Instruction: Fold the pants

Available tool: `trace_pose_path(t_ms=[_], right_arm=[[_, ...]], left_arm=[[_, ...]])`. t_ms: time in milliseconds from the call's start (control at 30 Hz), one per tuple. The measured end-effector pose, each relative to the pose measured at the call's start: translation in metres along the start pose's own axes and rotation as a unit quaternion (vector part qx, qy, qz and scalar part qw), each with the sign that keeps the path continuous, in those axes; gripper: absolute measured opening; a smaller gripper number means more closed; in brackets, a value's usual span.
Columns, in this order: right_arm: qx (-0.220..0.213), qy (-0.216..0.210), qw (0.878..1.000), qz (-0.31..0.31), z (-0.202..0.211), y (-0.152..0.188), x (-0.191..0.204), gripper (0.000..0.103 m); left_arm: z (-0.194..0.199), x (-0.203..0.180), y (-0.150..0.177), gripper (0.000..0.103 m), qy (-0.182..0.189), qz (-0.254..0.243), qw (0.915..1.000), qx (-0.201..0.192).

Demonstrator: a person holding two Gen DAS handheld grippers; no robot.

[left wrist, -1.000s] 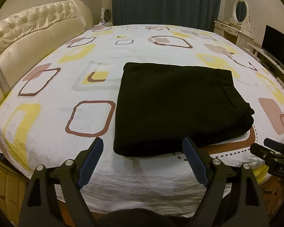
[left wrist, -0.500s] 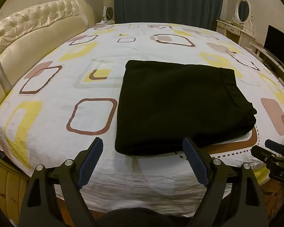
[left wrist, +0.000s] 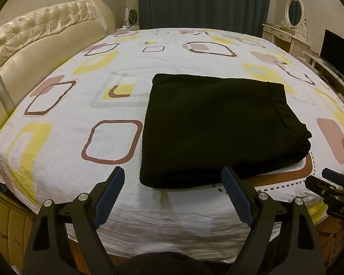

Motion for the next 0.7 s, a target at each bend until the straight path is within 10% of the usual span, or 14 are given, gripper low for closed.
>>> trace_pose_path(t_ms=[700], right_arm=[[0.005, -0.003, 1.0, 0.006, -0.0022, 0.0031, 0.0014, 0.087]], left_arm=[[0.0051, -0.0034, -0.0088, 0.091, -0.052, -0.016, 0.9984, -0.012]])
Point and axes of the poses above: each gripper's, at about its wrist camera, not at the fingertips, and z roughly against the way its jaws point, x to its left, y to its underside, the point moved 1 cm from there along -z, roughly the way its jaws point, and after that the axes turned 2 degrees about y, right-handed, at the moved point
